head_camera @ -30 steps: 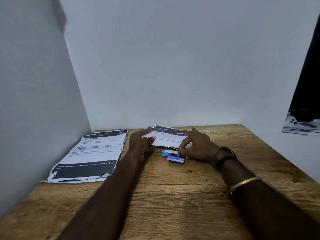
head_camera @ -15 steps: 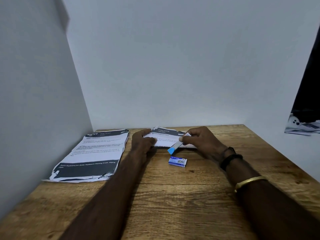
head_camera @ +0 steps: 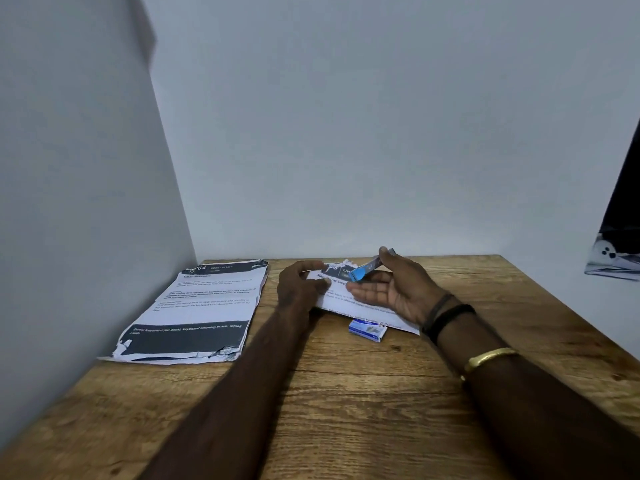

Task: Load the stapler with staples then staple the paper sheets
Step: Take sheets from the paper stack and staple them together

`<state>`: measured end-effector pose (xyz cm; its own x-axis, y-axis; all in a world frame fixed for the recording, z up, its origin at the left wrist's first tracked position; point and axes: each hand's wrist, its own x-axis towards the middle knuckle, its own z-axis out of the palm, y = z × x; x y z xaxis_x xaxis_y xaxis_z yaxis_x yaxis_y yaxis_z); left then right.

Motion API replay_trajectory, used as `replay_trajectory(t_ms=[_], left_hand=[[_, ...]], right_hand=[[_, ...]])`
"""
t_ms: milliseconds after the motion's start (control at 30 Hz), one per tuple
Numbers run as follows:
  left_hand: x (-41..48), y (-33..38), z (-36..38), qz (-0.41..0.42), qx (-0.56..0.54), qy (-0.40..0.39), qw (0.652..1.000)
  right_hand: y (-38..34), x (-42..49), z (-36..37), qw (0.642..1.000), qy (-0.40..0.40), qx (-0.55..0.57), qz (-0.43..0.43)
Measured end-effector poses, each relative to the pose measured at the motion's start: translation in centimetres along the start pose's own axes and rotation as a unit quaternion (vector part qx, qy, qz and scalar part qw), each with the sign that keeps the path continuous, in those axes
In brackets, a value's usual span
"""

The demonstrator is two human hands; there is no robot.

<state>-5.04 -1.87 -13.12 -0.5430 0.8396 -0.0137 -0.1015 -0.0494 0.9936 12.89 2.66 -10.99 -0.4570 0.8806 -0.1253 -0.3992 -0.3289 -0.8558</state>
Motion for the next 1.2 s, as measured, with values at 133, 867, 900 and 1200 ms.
replay_trajectory(t_ms=[133, 867, 900, 1200], left_hand=[[0.0, 0.1, 0.2, 0.007, 0.049, 0.046, 0.998], [-0.8, 0.4, 0.6, 0.135, 0.233, 0.011, 0.963], [-0.8, 0.4, 0.7, 0.142, 0.236, 0.009, 0.961], [-1.5, 0.9, 0.9, 0.179, 0.277, 0.011, 0.944]], right_hand=[[0.2, 0.6, 0.9, 1.0, 0.003, 0.017, -0.004], [0.8, 2.8, 3.5, 0.879, -0.083, -0.397, -0.251], [0.9, 2.9, 3.3, 0.872, -0.083, -0.413, -0.251], [0.8, 3.0, 2.8, 0.826, -0.053, -0.476, -0.298]])
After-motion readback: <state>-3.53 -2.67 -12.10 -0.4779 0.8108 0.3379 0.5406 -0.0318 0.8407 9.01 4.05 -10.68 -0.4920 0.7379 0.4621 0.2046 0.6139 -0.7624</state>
